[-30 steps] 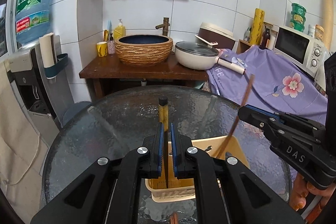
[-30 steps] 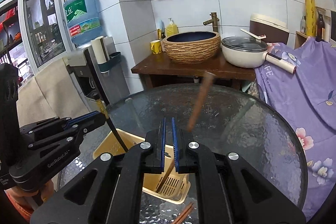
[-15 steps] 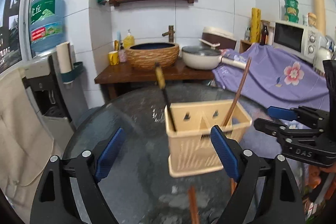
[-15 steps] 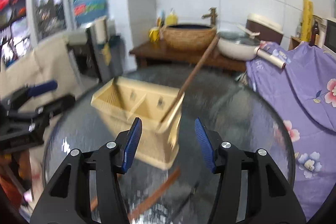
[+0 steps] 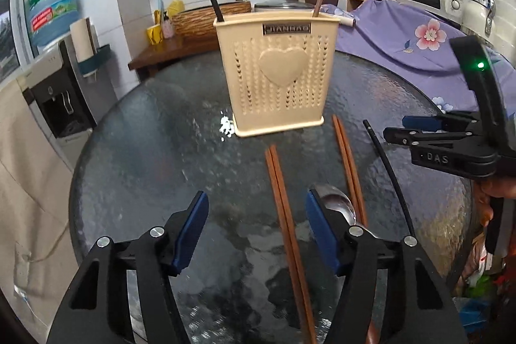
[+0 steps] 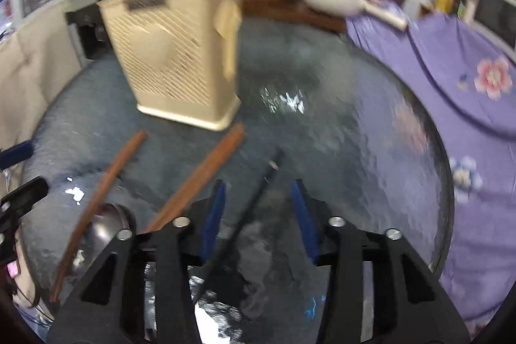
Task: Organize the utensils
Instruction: 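Grasp the two steel spoons with the left tool while the right tool grasps a black chopstick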
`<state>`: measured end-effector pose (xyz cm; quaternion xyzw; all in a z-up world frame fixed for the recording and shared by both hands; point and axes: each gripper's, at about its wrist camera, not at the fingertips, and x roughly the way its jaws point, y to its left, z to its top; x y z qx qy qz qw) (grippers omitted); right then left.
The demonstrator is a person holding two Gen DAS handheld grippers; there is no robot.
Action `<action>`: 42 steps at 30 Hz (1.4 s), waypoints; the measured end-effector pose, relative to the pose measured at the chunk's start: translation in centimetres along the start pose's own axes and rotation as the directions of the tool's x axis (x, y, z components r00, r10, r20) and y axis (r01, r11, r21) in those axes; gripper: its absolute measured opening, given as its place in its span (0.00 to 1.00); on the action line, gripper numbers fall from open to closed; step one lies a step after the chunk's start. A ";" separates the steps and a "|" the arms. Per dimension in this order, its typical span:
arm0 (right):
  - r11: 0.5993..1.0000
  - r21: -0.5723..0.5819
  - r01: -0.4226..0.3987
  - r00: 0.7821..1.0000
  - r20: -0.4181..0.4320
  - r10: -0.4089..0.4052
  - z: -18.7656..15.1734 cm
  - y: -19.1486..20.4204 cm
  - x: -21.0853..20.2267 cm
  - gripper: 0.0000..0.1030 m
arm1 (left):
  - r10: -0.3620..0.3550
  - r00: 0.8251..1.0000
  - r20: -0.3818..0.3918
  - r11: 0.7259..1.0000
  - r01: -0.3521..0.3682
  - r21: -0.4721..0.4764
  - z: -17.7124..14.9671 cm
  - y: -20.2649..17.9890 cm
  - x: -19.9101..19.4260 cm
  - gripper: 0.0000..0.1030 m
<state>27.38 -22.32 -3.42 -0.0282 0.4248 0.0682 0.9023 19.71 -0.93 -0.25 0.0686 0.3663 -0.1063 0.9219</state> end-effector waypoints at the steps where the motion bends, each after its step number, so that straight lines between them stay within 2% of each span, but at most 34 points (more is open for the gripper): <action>1: 1.000 0.018 -0.012 1.000 -0.015 0.012 -0.3 -0.2 0.4 0.39 | -0.009 1.000 -0.007 1.000 0.009 -0.013 -0.2 -0.1 0.2 0.57; 3: 0.999 0.047 -0.024 0.999 -0.039 0.026 -0.5 -0.6 1.3 0.39 | -0.030 0.999 -0.018 0.999 0.030 -0.030 -0.6 -0.4 0.5 0.56; 8: 0.997 0.073 -0.019 0.999 -0.050 0.022 -0.6 -0.6 2.2 0.38 | -0.034 0.999 -0.033 0.999 0.034 -0.002 -1.6 -1.8 0.7 0.52; 10: 0.998 0.069 0.001 0.998 -0.059 0.003 -0.2 -0.4 2.8 0.32 | -0.045 0.998 -0.041 0.999 0.045 -0.005 -1.9 -2.1 0.7 0.49; 12: 0.997 0.079 -0.001 0.997 -0.073 0.007 -0.3 -0.5 3.3 0.31 | -0.059 0.997 -0.053 0.998 0.059 -0.004 -2.2 -2.5 0.8 0.47; 17: 0.997 0.080 0.007 0.997 -0.077 -0.001 -0.1 -0.1 4.1 0.26 | -0.087 0.993 -0.085 0.996 0.089 0.016 -3.0 -3.6 1.4 0.47; 20: 0.998 0.062 0.017 0.997 -0.074 -0.012 0.1 0.2 4.3 0.18 | -0.117 0.988 -0.106 0.993 0.119 0.015 -3.1 -4.2 1.7 0.47; 23: 0.999 0.053 0.007 0.997 -0.072 -0.003 0.3 0.4 4.3 0.14 | -0.115 0.987 -0.114 0.992 0.119 0.031 -3.2 -4.9 1.9 0.47; 30: 0.998 0.063 -0.011 0.998 -0.063 0.015 0.6 0.1 4.5 0.12 | -0.146 0.976 -0.159 0.989 0.150 0.016 -3.2 -5.3 3.2 0.47; 36: 0.998 0.061 -0.019 0.998 -0.060 0.022 0.7 0.1 4.5 0.12 | -0.124 0.978 -0.169 0.991 0.130 0.024 -2.9 -5.6 3.9 0.47; 39: 0.998 0.059 -0.021 0.998 -0.057 0.024 0.6 0.1 4.5 0.12 | -0.116 0.978 -0.171 0.992 0.122 0.024 -2.6 -5.4 4.1 0.40; 42: 0.998 0.054 -0.025 0.998 -0.056 0.028 0.5 0.2 4.5 0.12 | -0.118 0.978 -0.173 0.992 0.124 0.026 -2.7 -5.4 4.4 0.38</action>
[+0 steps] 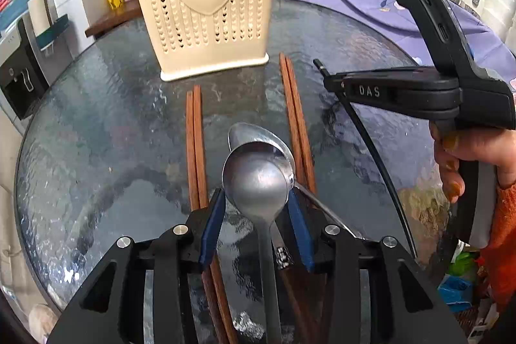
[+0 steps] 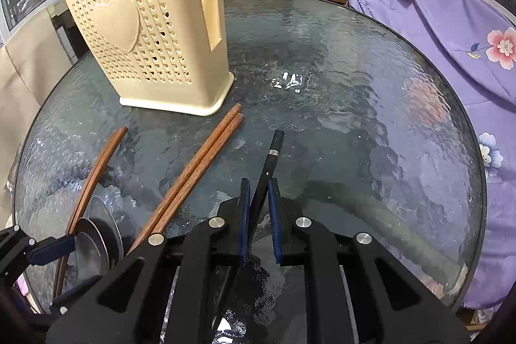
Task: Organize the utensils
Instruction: 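Grasp the two steel spoons with the left tool while the right tool grasps a black chopstick, then lift the spoons with the left tool while the right tool lifts the black chopstick toward the holder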
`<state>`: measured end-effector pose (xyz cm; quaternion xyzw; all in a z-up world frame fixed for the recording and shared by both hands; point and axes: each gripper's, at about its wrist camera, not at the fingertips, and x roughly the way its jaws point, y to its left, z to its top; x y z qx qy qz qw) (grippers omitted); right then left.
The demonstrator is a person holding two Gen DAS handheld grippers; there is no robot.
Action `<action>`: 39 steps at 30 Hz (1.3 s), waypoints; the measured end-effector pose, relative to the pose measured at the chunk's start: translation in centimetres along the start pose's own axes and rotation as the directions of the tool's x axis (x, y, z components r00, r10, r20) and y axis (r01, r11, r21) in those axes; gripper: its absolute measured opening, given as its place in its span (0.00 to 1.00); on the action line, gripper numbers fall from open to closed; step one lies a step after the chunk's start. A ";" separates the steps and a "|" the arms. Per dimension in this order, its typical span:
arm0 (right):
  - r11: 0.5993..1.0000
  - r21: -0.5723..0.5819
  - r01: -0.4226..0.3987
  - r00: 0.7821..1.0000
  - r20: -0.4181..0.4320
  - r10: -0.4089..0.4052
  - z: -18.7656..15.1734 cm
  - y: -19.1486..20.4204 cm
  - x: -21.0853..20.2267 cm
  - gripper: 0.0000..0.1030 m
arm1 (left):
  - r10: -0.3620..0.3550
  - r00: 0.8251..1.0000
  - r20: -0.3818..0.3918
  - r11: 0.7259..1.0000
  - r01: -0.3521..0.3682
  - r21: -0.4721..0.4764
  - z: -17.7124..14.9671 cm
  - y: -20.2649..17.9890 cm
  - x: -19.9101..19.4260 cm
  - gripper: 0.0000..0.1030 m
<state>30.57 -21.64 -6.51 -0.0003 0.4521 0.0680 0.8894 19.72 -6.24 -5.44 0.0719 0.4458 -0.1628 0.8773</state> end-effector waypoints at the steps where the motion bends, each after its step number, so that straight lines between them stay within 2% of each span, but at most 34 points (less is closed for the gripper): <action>1: 1.000 -0.002 -0.001 1.000 0.001 0.001 -0.1 0.1 0.0 0.12 | 0.001 1.000 0.000 1.000 -0.001 0.002 0.1 0.0 0.1 0.38; 5: 1.000 -0.013 -0.003 1.000 0.006 0.003 -0.2 0.4 0.0 0.12 | -0.002 1.000 -0.002 1.000 0.002 -0.006 0.2 0.1 0.1 0.35; 7: 1.000 -0.013 -0.006 1.000 0.009 0.006 -0.4 0.5 -0.1 0.11 | -0.006 1.000 -0.002 1.000 0.006 -0.018 0.3 0.3 0.1 0.29; 8: 1.000 -0.011 -0.010 1.000 0.011 0.010 -0.4 0.5 -0.1 0.10 | -0.008 1.000 0.002 1.000 0.008 -0.025 0.4 0.5 0.0 0.19; 9: 1.000 -0.007 -0.017 1.000 0.013 0.017 -0.5 0.5 -0.1 0.09 | -0.009 1.000 0.006 0.999 0.010 -0.032 0.4 0.7 -0.1 0.14; 11: 0.999 0.000 -0.032 0.999 0.018 0.032 -0.6 0.4 -0.3 0.08 | -0.025 1.000 0.016 0.999 0.026 -0.044 0.6 1.1 -0.3 0.12; 16: 0.999 0.006 -0.034 0.999 0.024 0.034 -0.4 -0.1 -0.6 0.08 | -0.016 0.999 0.033 0.998 0.018 -0.055 0.8 1.6 -0.9 0.12; 17: 0.999 0.006 -0.034 0.999 0.024 0.034 -0.3 -0.3 -0.6 0.08 | -0.020 0.999 0.038 0.998 0.022 -0.063 0.8 1.7 -1.1 0.19; 18: 0.999 0.006 -0.033 0.999 0.025 0.033 -0.3 -0.3 -0.7 0.08 | -0.023 0.999 0.035 0.997 0.025 -0.067 0.8 1.7 -1.2 0.35; 20: 0.999 0.004 -0.033 0.999 0.026 0.033 -0.2 -0.3 -0.7 0.08 | -0.024 0.999 0.048 0.998 0.027 -0.063 0.6 1.4 -1.6 0.51; 24: 0.999 0.007 -0.037 0.999 0.020 0.036 -0.2 -0.6 -0.5 0.08 | -0.019 0.999 0.045 1.000 0.020 -0.018 0.4 0.3 -1.8 0.51; 28: 0.999 0.008 -0.041 0.999 0.020 0.041 -0.3 -0.7 -0.5 0.08 | 0.017 1.000 0.013 0.999 -0.017 0.027 0.3 -1.0 -0.6 0.50; 33: 0.999 0.012 -0.043 0.999 0.024 0.043 -0.3 -0.9 -0.8 0.08 | 0.027 1.000 -0.014 0.998 -0.026 0.052 -0.1 -1.6 0.2 0.33; 39: 0.999 0.008 -0.046 0.999 0.018 0.046 -0.2 -1.1 -0.6 0.08 | 0.032 0.999 -0.020 0.998 -0.031 0.048 0.5 -1.4 0.6 0.31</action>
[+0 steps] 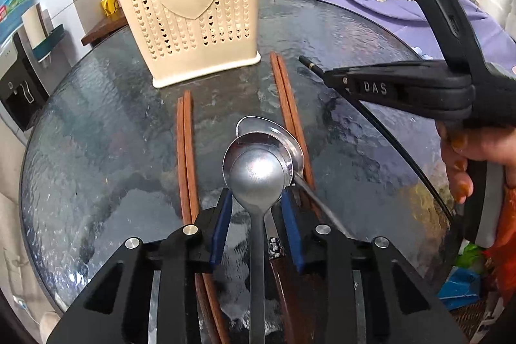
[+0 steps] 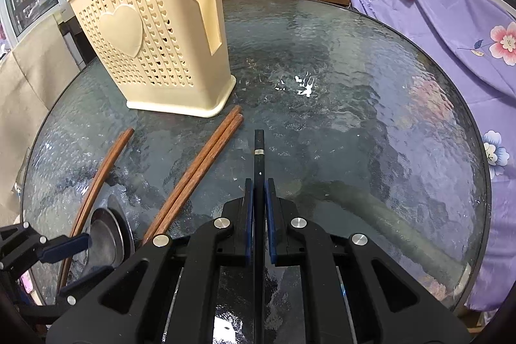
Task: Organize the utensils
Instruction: 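Lift the spoons with the left tool while the right tool lifts the black chopstick toward the holder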
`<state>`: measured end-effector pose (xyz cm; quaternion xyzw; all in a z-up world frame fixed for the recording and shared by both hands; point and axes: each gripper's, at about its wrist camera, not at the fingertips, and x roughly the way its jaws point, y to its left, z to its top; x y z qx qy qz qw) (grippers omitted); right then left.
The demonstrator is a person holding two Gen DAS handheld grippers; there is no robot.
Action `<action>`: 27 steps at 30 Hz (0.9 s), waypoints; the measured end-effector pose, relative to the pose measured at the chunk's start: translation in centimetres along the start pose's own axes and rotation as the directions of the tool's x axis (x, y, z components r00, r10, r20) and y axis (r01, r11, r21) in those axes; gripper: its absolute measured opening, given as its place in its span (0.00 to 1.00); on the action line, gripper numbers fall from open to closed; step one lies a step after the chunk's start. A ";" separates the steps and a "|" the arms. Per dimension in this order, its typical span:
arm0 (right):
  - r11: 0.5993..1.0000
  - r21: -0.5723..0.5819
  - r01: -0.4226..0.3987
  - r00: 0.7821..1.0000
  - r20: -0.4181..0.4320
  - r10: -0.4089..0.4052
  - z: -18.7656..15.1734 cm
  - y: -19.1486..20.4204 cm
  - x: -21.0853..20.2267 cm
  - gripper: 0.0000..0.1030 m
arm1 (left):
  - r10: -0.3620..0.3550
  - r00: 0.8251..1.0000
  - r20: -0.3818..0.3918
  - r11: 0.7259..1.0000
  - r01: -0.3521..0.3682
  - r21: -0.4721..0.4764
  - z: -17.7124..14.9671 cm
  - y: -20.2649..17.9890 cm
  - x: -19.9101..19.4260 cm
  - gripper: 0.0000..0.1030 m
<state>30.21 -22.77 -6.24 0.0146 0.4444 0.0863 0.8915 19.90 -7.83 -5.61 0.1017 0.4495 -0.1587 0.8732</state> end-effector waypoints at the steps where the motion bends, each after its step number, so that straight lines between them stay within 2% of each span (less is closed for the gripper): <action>1: 1.000 0.000 -0.001 1.000 -0.002 0.001 0.0 0.0 0.1 0.08 | 0.007 1.000 -0.002 1.000 -0.007 0.007 0.1 -0.1 0.1 0.31; 3: 1.000 0.000 -0.002 1.000 -0.003 0.002 -0.1 -0.1 0.2 0.08 | 0.018 1.000 -0.004 1.000 -0.018 0.023 0.5 -0.2 0.2 0.37; 5: 1.000 -0.001 -0.001 1.000 -0.003 0.001 -0.1 0.0 0.2 0.08 | 0.022 1.000 -0.002 0.999 -0.022 0.036 0.7 -0.4 0.4 0.39; 9: 1.000 -0.002 -0.002 1.000 -0.003 0.002 -0.1 -0.2 0.3 0.08 | 0.024 1.000 0.002 0.999 -0.024 0.046 0.9 -0.7 0.5 0.38; 11: 1.000 -0.002 -0.002 1.000 -0.002 0.002 -0.1 -0.1 0.3 0.08 | 0.026 1.000 0.005 0.999 -0.026 0.043 1.0 -0.7 0.5 0.33; 15: 1.000 0.003 -0.007 0.999 0.033 0.007 -0.1 -0.4 -0.4 0.08 | -0.004 1.000 0.021 1.000 0.004 0.021 1.0 -0.3 0.0 0.33; 22: 0.997 0.010 -0.073 0.989 0.126 0.071 0.4 -0.9 -3.4 0.08 | -0.023 0.991 0.133 0.999 0.027 -0.031 1.6 1.2 -3.1 0.33; 27: 0.987 0.019 -0.159 0.964 0.218 0.152 1.2 -1.6 -7.6 0.08 | -0.041 0.964 0.262 0.994 0.066 -0.087 2.5 3.0 -6.5 0.33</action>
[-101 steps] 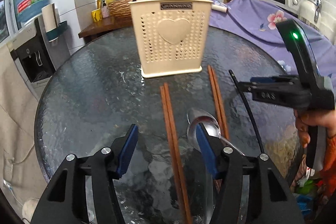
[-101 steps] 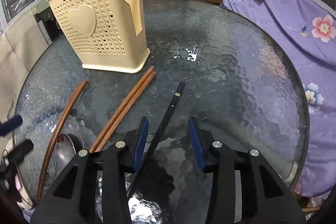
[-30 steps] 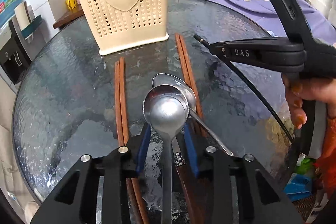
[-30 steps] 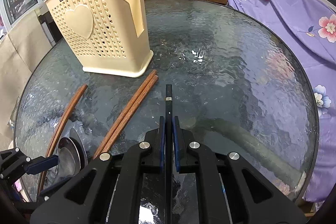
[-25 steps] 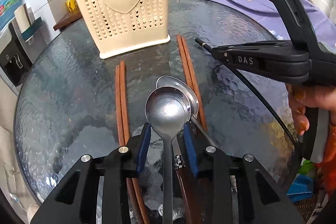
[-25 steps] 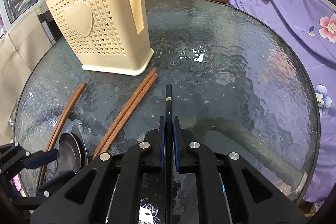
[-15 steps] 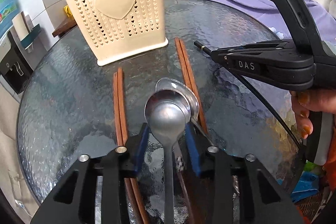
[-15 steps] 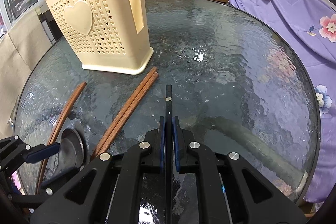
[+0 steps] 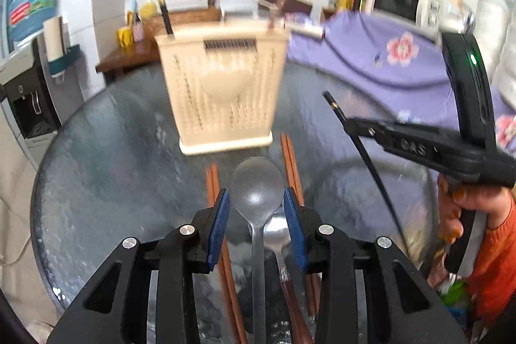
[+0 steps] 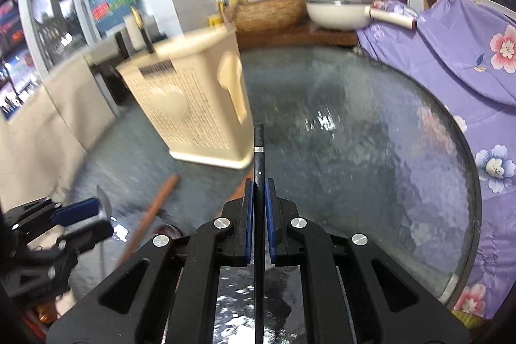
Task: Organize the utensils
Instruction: 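Lift the spoons with the left tool while the right tool lifts the black chopstick toward the holder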
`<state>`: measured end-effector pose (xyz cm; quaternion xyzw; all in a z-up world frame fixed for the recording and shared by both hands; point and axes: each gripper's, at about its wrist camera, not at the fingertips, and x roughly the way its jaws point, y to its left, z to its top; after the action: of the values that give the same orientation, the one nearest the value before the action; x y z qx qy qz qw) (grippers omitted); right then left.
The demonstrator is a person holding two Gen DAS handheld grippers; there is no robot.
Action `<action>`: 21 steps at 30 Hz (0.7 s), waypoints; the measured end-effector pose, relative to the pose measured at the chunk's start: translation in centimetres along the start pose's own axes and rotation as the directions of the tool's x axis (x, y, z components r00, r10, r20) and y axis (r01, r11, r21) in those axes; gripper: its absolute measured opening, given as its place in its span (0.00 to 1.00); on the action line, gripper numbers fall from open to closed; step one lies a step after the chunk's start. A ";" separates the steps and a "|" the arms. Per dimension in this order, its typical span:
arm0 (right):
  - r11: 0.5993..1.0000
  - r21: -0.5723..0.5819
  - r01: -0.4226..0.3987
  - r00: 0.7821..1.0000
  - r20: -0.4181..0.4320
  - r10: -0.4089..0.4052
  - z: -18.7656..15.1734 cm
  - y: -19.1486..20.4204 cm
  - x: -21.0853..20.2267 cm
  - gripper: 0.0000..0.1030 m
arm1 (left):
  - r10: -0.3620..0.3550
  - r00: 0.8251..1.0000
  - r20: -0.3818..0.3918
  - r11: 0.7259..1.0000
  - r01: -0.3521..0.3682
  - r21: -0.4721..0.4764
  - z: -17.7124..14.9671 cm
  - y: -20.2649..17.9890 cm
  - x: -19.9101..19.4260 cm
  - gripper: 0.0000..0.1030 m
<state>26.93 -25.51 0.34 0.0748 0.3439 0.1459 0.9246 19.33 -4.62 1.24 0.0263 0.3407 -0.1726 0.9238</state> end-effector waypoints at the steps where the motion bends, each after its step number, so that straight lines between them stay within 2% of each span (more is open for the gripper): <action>1: 1.000 0.000 -0.008 1.000 0.015 0.008 0.3 0.1 -0.6 0.08 | 0.002 1.000 0.029 1.000 -0.002 -0.004 0.5 0.2 -0.8 0.33; 8: 0.997 -0.016 -0.075 0.991 0.108 0.076 2.4 0.6 -5.3 0.08 | -0.004 0.992 0.122 0.999 0.008 -0.031 2.6 0.7 -3.2 0.33; 11: 0.996 -0.037 -0.078 0.990 0.117 0.082 2.7 1.2 -5.9 0.08 | 0.000 0.990 0.138 1.000 0.003 -0.020 3.3 0.4 -3.2 0.09; 14: 0.996 -0.052 -0.075 0.991 0.110 0.080 2.6 1.5 -5.7 0.08 | -0.010 0.992 0.124 1.000 0.012 -0.014 3.6 0.2 -2.6 0.09; 21: 0.998 -0.038 -0.055 0.993 0.101 0.058 2.8 0.9 -5.0 0.08 | 0.025 0.996 0.088 0.999 -0.022 -0.037 3.7 1.5 -1.1 0.11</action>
<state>24.95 -26.35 5.76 0.0756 0.2911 0.1741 0.9377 21.35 -3.49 4.64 0.0061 0.3021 -0.1564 0.9403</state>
